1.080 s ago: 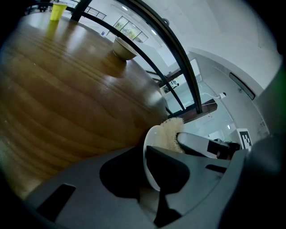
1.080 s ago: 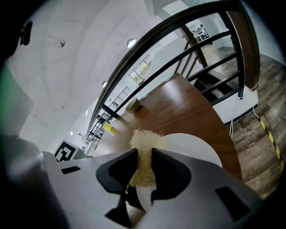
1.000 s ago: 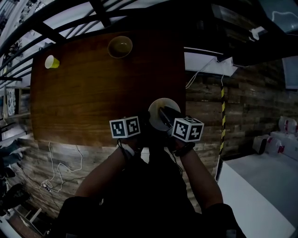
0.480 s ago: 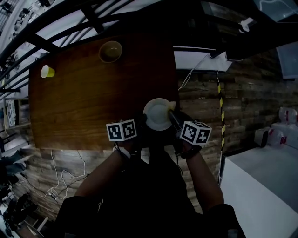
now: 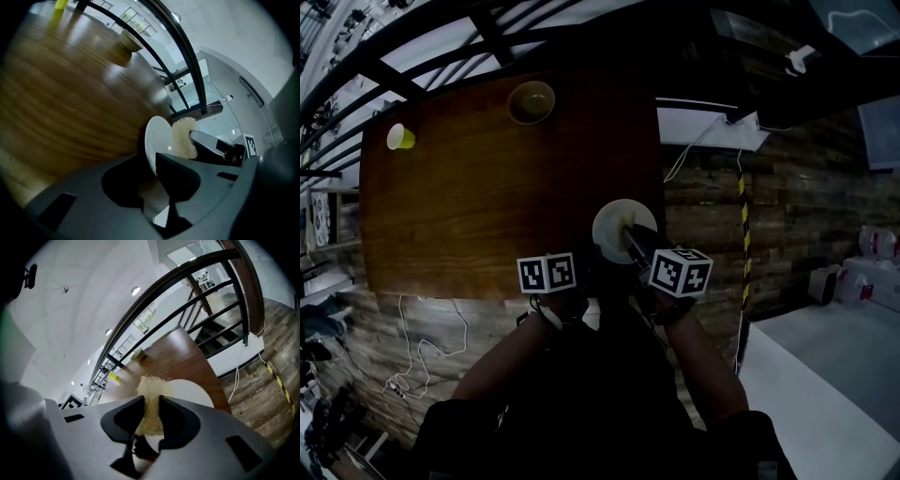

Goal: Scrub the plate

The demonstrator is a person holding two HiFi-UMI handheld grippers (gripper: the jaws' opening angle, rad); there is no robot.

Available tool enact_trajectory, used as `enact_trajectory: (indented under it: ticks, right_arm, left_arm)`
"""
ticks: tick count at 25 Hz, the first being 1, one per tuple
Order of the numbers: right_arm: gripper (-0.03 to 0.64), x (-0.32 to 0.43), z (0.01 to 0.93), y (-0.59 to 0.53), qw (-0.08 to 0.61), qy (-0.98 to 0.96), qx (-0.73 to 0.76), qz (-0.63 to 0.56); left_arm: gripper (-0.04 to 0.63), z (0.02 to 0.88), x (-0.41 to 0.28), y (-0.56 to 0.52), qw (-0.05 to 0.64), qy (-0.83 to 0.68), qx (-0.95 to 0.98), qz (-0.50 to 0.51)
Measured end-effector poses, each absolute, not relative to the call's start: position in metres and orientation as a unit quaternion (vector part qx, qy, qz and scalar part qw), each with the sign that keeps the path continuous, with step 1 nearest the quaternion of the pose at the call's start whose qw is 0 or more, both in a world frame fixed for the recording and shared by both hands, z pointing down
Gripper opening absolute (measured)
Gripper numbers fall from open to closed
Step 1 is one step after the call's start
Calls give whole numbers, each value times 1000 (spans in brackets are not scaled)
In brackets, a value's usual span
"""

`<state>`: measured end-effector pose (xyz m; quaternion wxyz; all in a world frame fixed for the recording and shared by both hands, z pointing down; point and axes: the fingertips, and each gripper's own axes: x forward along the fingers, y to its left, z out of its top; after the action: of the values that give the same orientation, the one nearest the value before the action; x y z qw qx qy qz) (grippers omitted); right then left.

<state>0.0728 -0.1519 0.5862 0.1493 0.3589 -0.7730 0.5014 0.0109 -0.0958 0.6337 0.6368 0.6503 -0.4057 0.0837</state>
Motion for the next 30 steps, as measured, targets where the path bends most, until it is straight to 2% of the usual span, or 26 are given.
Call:
enact_trajectory:
  ticks: [6, 11, 30]
  right_arm:
    - [109, 19, 599, -130, 184, -788, 302, 504]
    - [109, 4, 605, -120, 196, -790, 287, 505]
    - [109, 140, 597, -139, 131, -736, 429, 508]
  left_arm:
    - [87, 628, -16, -94, 630, -436, 640, 59]
    - [87, 630, -35, -90, 629, -453, 629, 49]
    - [88, 636, 16, -90, 616, -409, 662, 125]
